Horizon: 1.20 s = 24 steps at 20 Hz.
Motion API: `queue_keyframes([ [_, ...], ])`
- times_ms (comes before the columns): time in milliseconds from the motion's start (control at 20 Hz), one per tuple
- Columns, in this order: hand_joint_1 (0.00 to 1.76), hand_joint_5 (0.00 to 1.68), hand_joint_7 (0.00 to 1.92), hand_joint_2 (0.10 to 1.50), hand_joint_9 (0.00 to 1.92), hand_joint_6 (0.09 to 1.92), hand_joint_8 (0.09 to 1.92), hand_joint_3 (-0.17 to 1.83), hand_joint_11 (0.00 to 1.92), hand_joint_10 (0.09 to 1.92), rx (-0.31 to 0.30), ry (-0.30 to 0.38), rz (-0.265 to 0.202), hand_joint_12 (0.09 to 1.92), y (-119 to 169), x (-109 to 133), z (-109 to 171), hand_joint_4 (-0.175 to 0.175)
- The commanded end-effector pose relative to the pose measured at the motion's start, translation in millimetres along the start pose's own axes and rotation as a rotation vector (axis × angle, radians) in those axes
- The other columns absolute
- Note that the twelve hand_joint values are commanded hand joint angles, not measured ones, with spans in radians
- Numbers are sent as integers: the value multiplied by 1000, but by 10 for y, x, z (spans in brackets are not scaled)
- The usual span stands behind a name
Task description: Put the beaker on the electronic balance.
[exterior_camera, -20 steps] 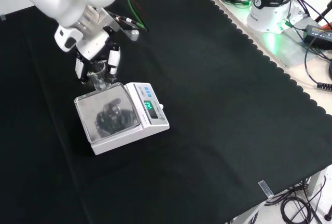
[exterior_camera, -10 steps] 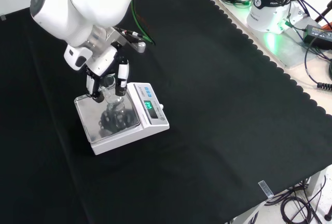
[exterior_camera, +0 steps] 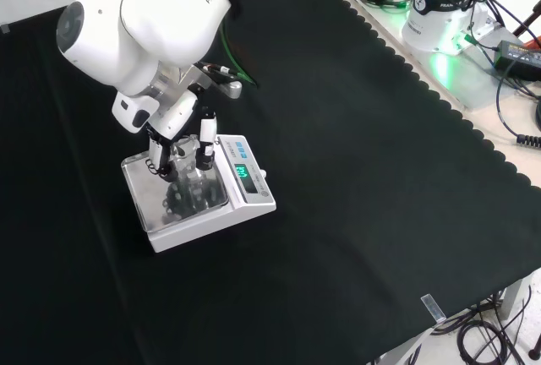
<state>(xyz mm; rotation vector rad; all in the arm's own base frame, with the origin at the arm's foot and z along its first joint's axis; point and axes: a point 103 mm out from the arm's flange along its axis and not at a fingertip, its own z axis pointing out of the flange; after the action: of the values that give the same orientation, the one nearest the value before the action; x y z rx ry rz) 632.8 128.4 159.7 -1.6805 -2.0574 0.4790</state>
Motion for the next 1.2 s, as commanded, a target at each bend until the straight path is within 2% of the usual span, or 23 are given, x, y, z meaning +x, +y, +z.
queue_keyframes([
  [50, 992, 317, 458, 1053, 755, 417, 944, -175, 910, 749, -30, -68, -26, 1126, -127, 12, -81, -175],
  [150, 887, 265, 162, 976, 412, 244, 912, -175, 650, 868, -45, -85, -26, 1286, -204, 8, -170, -175],
  [200, 850, 253, 82, 948, 292, 191, 855, -175, 562, 898, -52, -93, -25, 1330, -240, 6, -217, -175],
  [350, 770, 226, 8, 885, 64, 88, 585, -175, 373, 952, -67, -89, -23, 1415, -322, -13, -317, -175],
  [450, 724, 205, 1, 858, 15, 87, 435, -175, 311, 940, -67, -80, -21, 1443, -363, -26, -354, -175],
  [650, 667, 180, 0, 832, 0, 87, 295, -172, 273, 891, -77, -63, -20, 1463, -437, -33, -411, -175],
  [1200, 612, 164, 0, 823, 0, 87, 260, -167, 263, 876, -110, -2, -8, 1469, -544, -17, -503, -175],
])
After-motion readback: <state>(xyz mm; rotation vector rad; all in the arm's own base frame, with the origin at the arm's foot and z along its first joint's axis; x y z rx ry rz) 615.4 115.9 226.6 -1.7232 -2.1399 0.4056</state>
